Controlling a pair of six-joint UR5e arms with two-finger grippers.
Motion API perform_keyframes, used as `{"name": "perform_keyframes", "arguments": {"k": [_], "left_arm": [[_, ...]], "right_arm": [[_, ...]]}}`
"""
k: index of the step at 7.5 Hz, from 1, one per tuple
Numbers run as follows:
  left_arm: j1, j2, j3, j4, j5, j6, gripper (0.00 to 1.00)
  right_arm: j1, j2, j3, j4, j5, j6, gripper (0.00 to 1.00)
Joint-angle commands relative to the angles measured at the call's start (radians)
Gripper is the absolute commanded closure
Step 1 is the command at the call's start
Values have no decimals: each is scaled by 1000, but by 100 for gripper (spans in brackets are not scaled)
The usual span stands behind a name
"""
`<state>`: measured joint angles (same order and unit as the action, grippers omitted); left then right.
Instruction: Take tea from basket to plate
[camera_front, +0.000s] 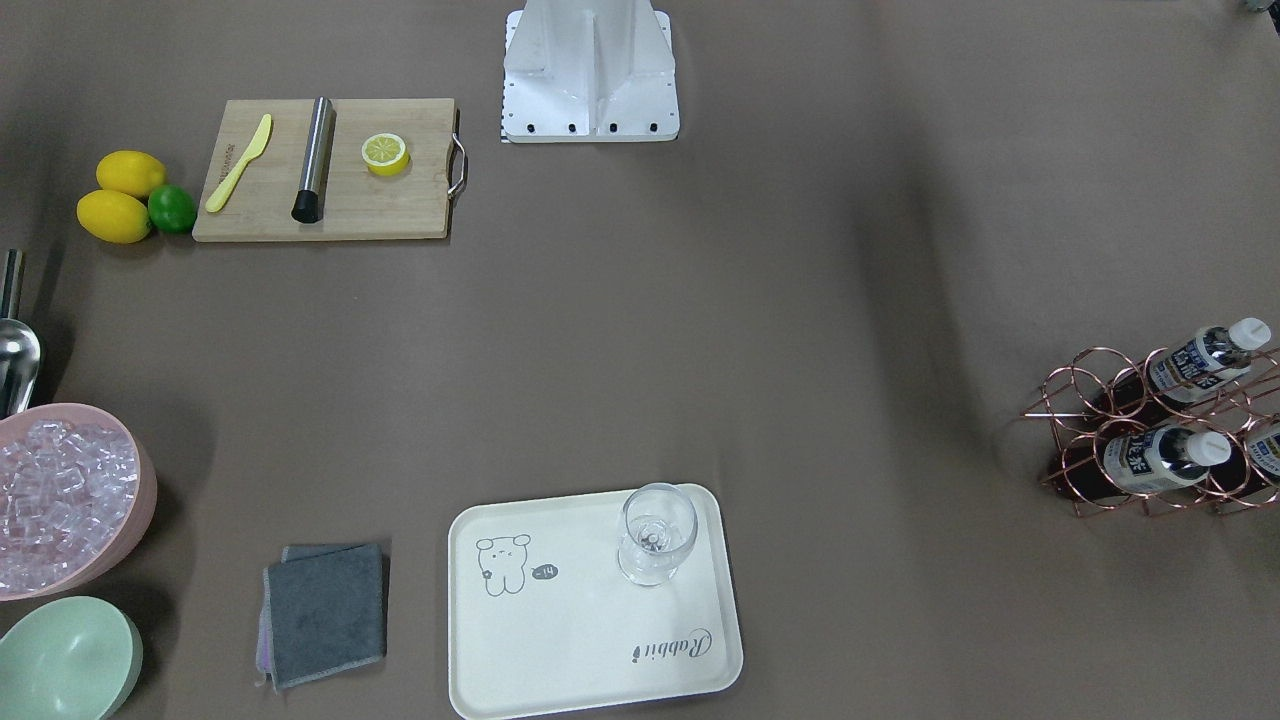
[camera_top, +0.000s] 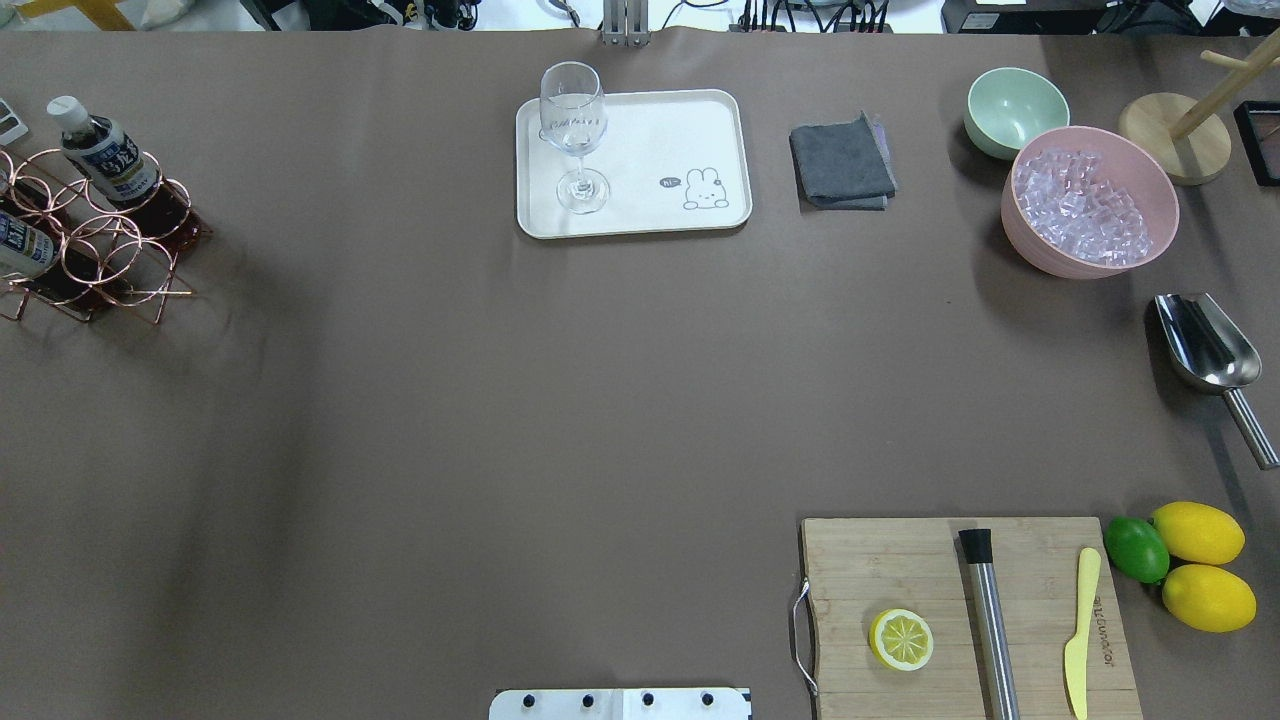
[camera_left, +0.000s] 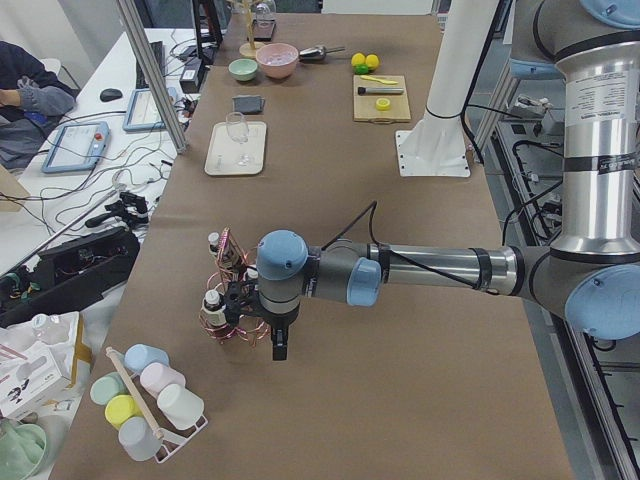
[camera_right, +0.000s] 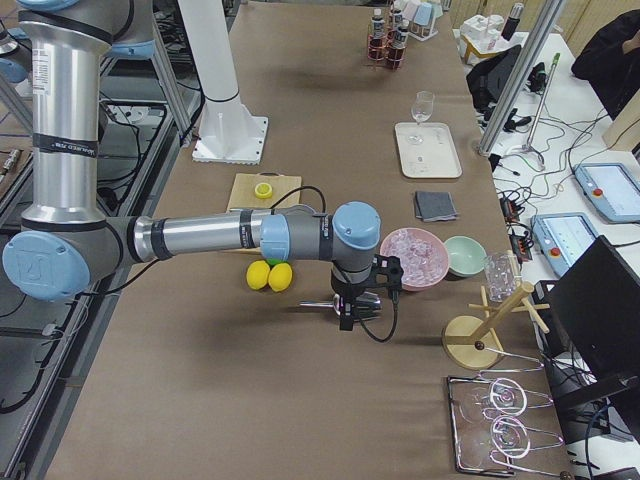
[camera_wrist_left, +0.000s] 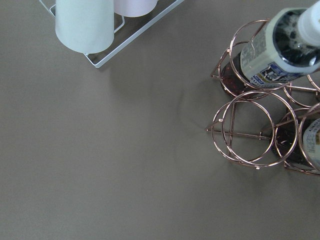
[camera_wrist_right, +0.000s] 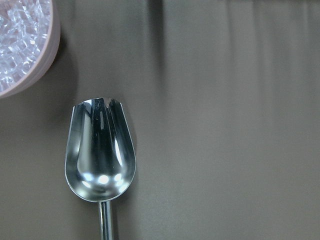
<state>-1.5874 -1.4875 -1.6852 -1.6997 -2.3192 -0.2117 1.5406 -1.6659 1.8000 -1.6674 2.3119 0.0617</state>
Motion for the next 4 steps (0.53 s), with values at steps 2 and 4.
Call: {"name": "perform_keyframes", "arguments": {"k": [2, 4], "left_arm": [[0, 3, 2, 0, 0, 0, 2], [-2, -2, 7, -3, 3, 0, 2]], "right_arm": [[0, -5, -2, -6, 8, 0, 0], [0, -3, -1, -6, 8, 0, 0]]}}
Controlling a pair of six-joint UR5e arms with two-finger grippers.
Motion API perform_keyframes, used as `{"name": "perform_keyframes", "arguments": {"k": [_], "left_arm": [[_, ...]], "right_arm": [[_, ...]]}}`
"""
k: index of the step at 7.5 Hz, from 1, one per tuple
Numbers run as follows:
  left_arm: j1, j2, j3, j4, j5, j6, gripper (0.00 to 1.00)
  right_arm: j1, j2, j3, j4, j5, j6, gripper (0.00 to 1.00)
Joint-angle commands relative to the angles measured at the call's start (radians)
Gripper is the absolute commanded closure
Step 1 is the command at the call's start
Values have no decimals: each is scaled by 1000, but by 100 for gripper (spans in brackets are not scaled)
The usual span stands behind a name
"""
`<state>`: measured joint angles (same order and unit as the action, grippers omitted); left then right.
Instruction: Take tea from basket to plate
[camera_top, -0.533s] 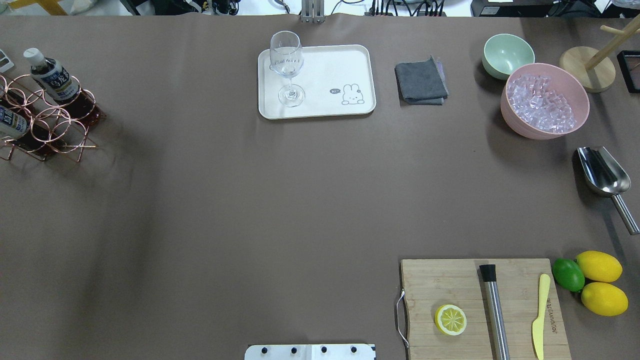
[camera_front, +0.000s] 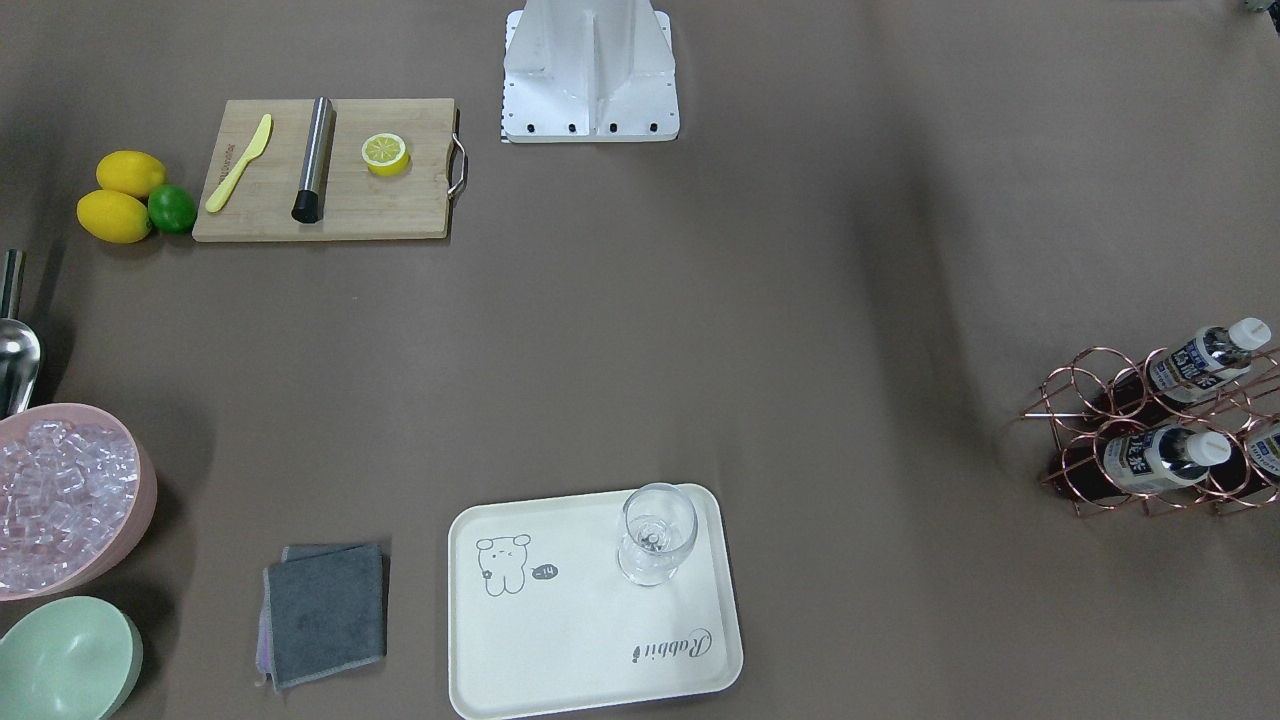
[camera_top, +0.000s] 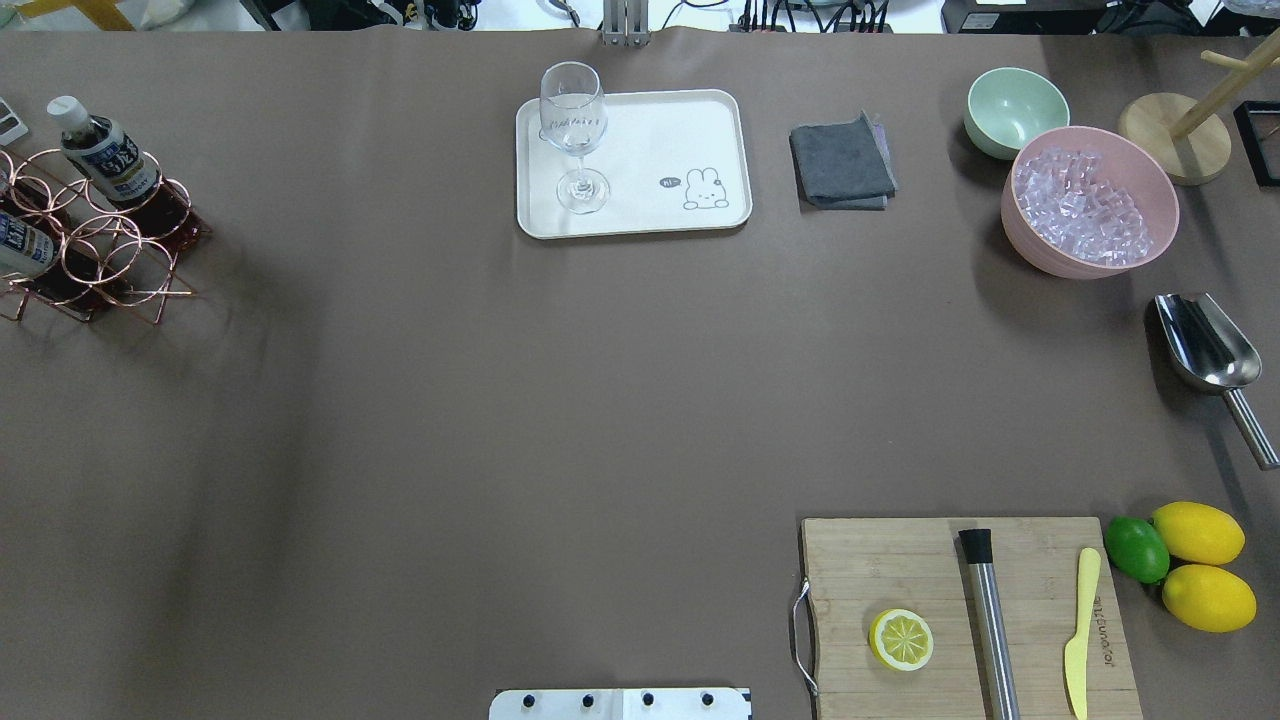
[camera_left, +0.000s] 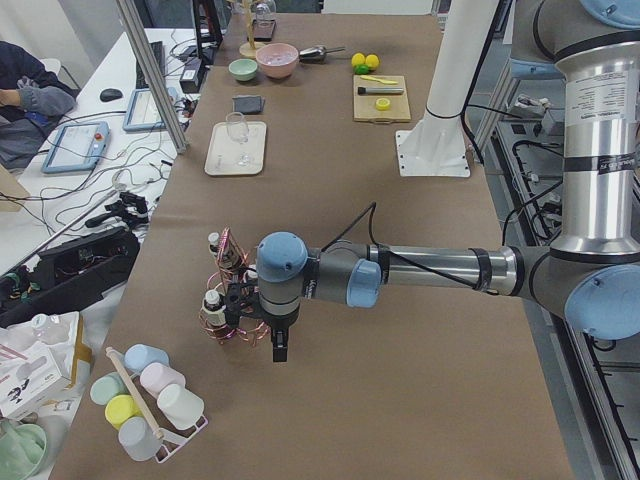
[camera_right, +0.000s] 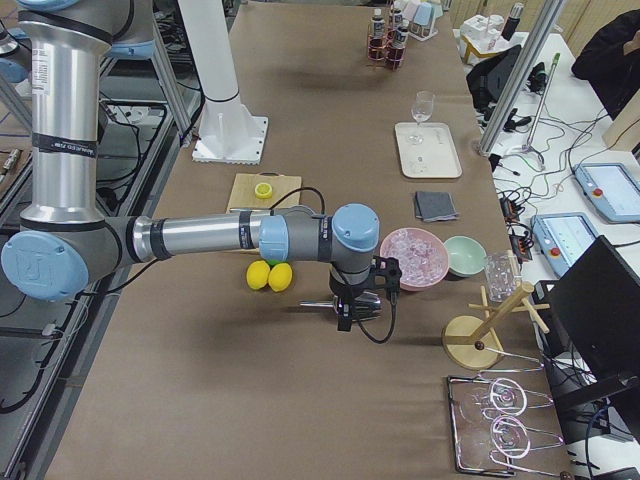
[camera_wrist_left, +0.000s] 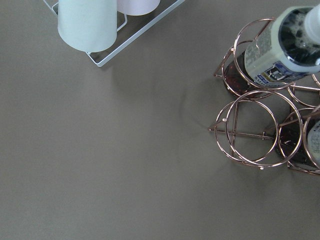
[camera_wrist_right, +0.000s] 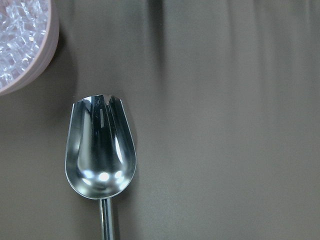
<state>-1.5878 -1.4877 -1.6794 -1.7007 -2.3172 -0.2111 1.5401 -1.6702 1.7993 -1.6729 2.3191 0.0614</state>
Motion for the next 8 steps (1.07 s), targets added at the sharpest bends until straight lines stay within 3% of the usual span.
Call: {"name": "perform_keyframes", "arguments": {"k": [1, 6, 8], "left_arm": [[0, -5, 7, 0, 2, -1, 2], [-8, 0, 4, 1, -13, 13, 2], [-35, -2, 3, 42, -11, 166, 2]], "right_arm": [[0, 1, 2, -1, 0, 0, 0], [5, -16, 26, -1, 0, 0, 0], [5, -13, 29, -2, 0, 2, 0]]}}
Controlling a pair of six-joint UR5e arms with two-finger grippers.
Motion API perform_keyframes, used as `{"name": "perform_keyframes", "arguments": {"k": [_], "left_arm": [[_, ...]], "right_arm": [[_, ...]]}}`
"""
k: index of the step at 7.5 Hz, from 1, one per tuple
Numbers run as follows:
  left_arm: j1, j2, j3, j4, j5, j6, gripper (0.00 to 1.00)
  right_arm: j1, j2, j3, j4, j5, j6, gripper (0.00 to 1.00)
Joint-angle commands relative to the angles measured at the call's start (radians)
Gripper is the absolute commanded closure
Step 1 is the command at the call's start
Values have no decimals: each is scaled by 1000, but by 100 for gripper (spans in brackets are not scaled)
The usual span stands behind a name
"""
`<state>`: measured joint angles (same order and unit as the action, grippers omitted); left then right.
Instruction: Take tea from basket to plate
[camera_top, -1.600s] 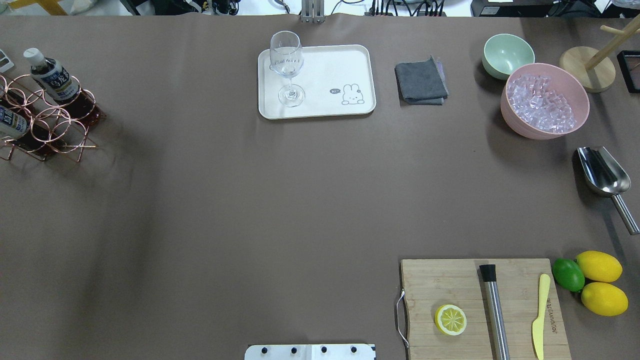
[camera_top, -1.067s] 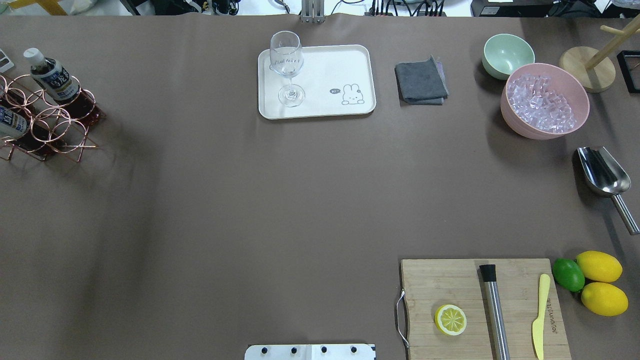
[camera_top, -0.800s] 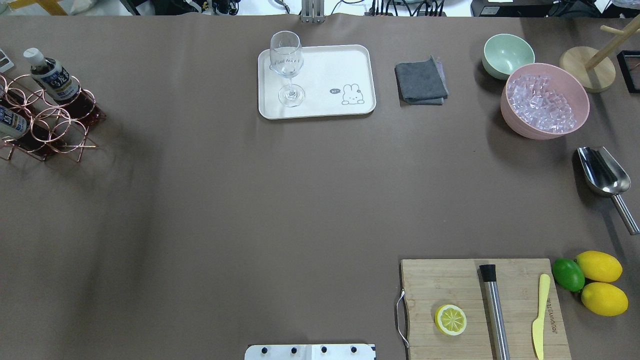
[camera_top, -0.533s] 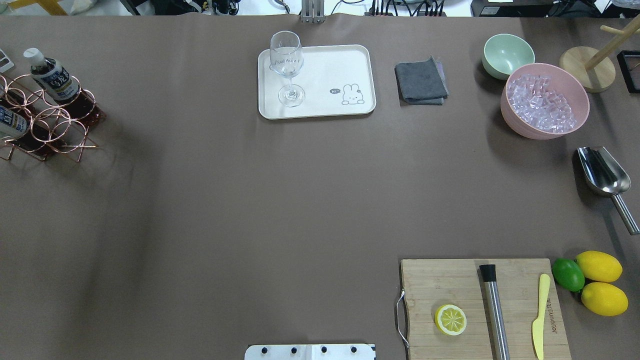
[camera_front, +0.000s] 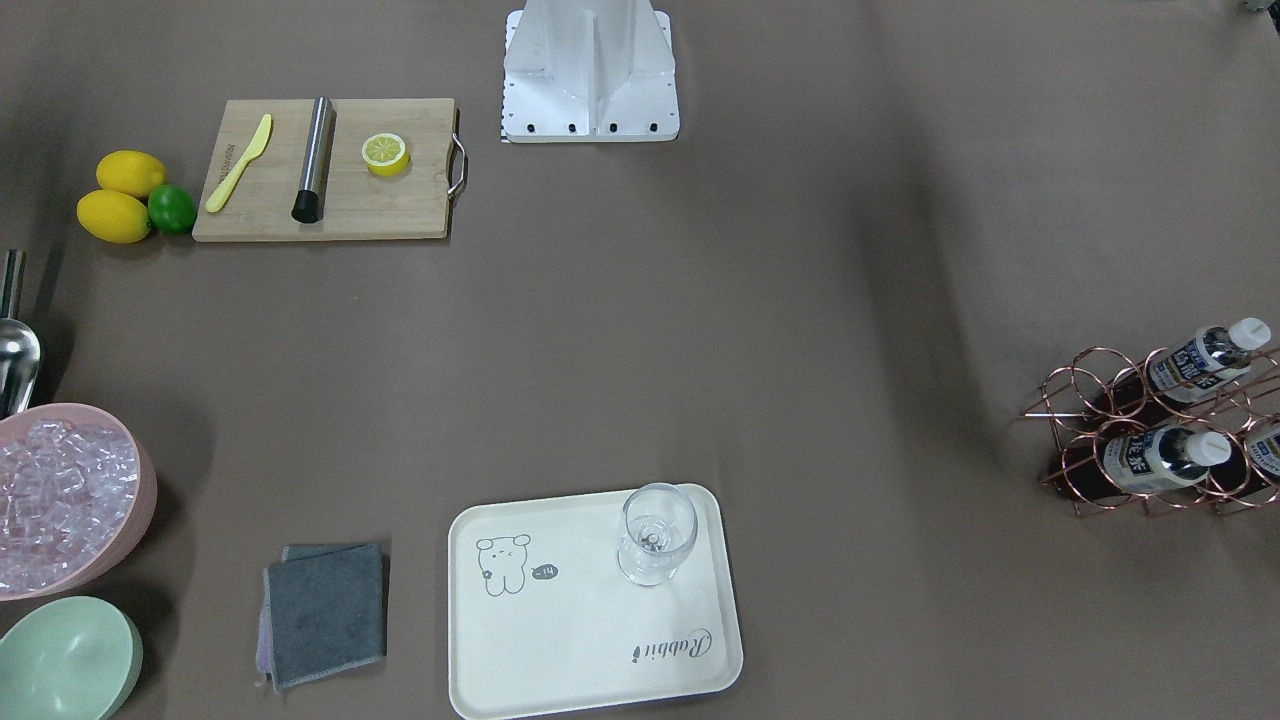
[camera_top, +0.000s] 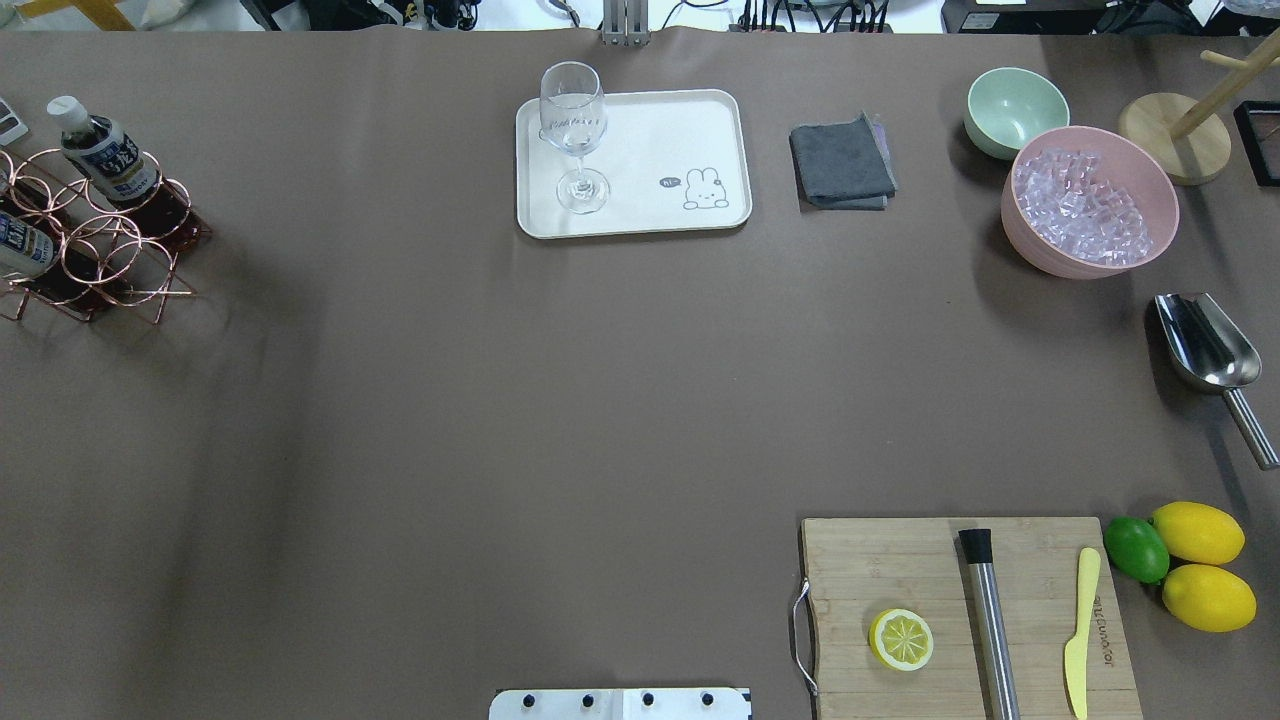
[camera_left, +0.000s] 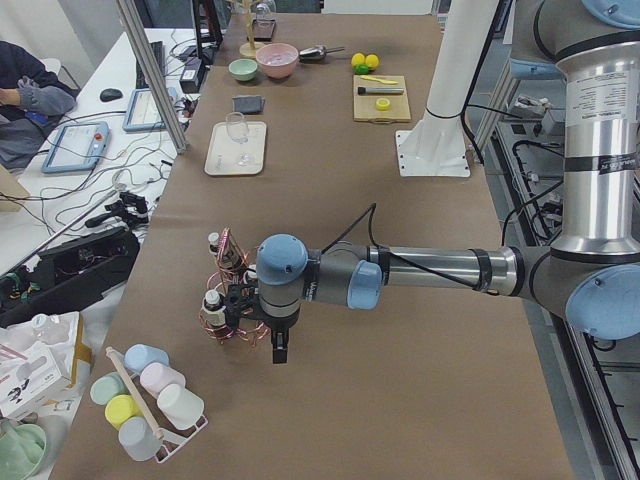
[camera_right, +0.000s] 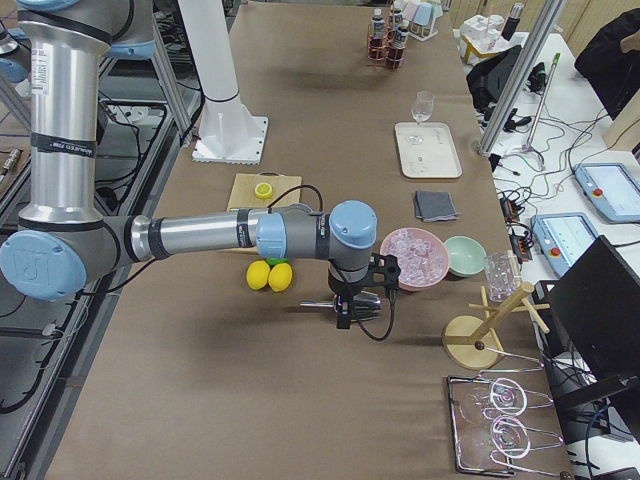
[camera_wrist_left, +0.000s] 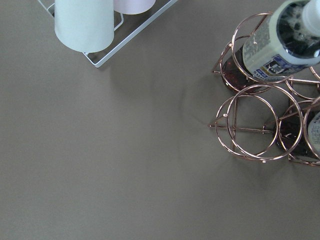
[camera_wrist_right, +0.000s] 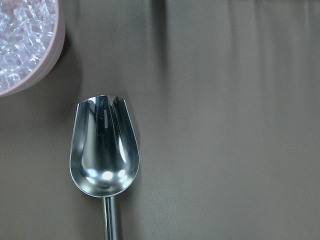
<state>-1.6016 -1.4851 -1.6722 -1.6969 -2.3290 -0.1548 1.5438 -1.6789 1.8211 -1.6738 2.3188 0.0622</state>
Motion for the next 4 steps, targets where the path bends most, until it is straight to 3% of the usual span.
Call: {"name": "perform_keyframes", "arguments": {"k": [1, 4], "left_arm": [[-26, -36, -6, 101, 2, 208, 2], [-24, -177, -9, 242, 57, 501, 2]], "right_arm": [[1, -5, 12, 0, 1, -1, 0], [1, -7, 27, 3, 1, 8, 0]]}}
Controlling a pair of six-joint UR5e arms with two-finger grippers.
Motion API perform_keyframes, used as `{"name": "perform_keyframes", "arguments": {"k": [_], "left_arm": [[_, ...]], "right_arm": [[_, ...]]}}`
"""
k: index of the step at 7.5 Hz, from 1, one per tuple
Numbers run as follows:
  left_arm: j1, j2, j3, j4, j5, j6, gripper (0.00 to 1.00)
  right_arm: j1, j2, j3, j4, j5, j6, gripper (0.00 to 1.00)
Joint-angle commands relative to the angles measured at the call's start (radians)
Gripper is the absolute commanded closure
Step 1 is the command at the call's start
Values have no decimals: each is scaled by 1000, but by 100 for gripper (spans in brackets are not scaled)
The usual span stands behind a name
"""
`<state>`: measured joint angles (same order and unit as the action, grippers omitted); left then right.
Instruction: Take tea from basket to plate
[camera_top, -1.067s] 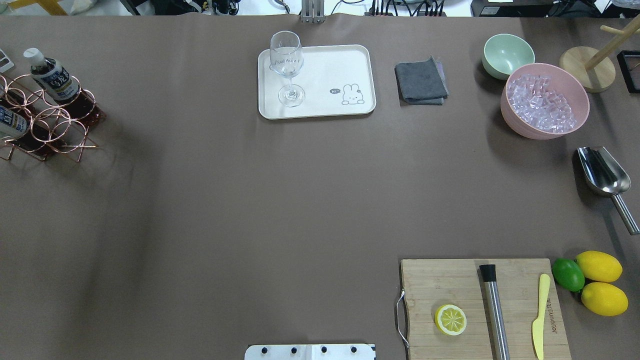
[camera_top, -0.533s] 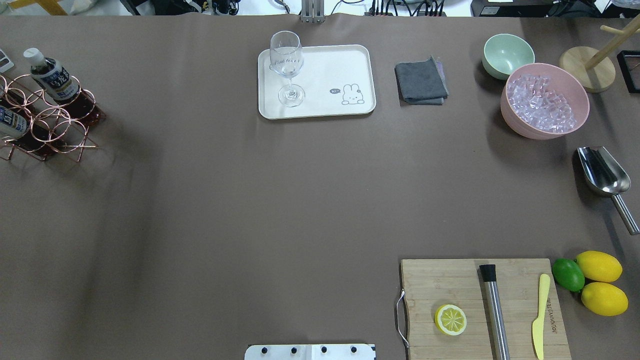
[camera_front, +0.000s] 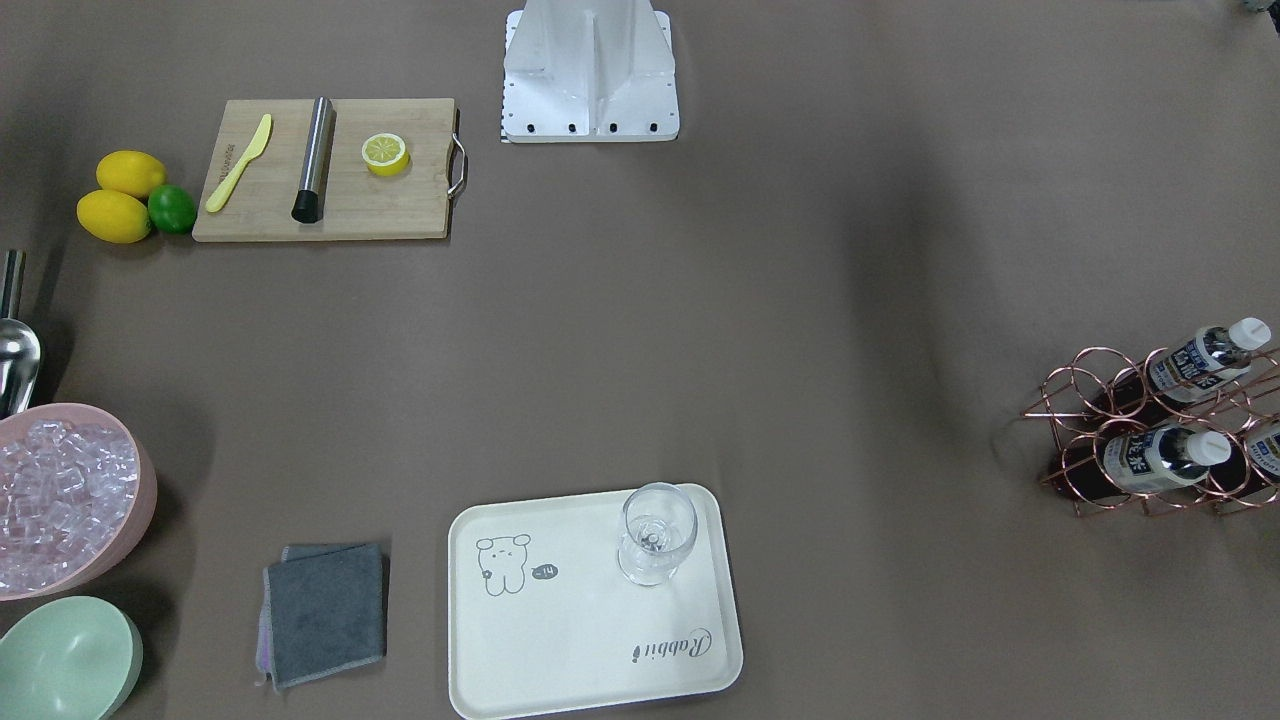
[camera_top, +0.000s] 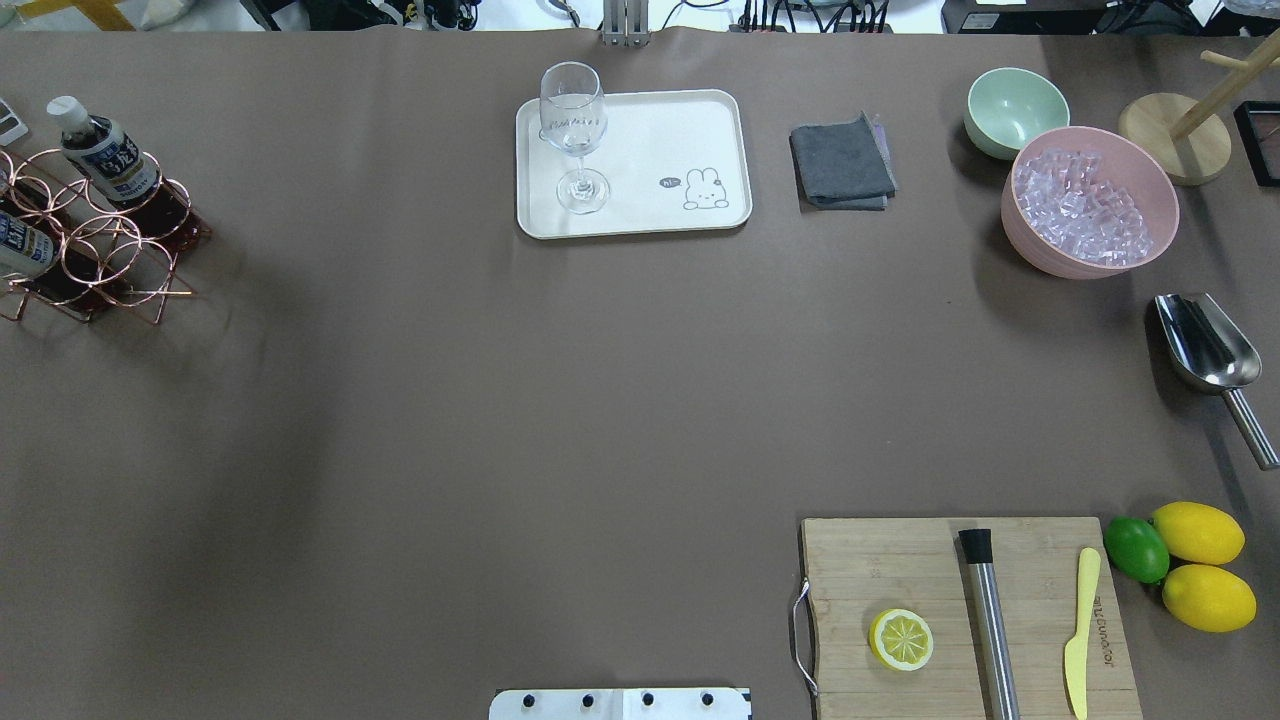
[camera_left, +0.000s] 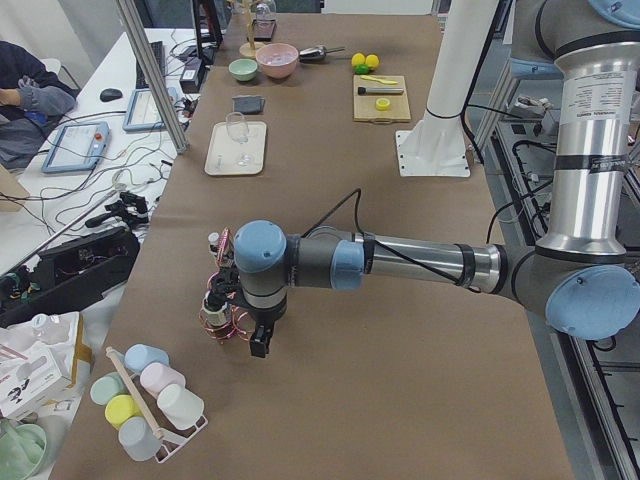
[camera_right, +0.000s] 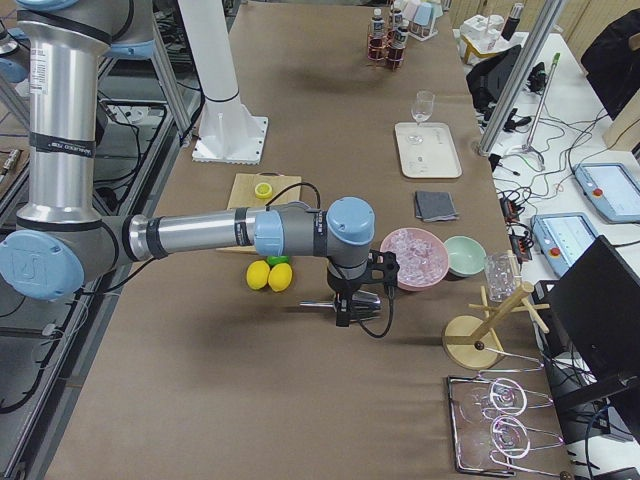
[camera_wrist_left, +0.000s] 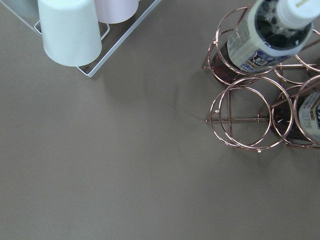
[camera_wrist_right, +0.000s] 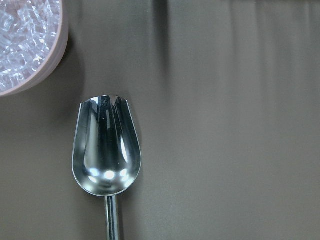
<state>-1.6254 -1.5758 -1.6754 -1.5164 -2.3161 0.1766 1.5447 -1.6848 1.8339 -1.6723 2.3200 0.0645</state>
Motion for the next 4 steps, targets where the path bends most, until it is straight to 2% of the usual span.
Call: {"name": "perform_keyframes", "arguments": {"k": [1, 3, 4], "left_arm": [[1, -122, -10, 65, 58, 331, 2], [7, -164, -29, 65, 49, 548, 2], [21, -164, -82, 91, 40, 639, 2]], "right_arm": [[0, -1, 19, -1, -2, 6, 0], [-1, -3, 38, -3, -1, 11, 0], [0, -3, 38, -3, -1, 9, 0]]}}
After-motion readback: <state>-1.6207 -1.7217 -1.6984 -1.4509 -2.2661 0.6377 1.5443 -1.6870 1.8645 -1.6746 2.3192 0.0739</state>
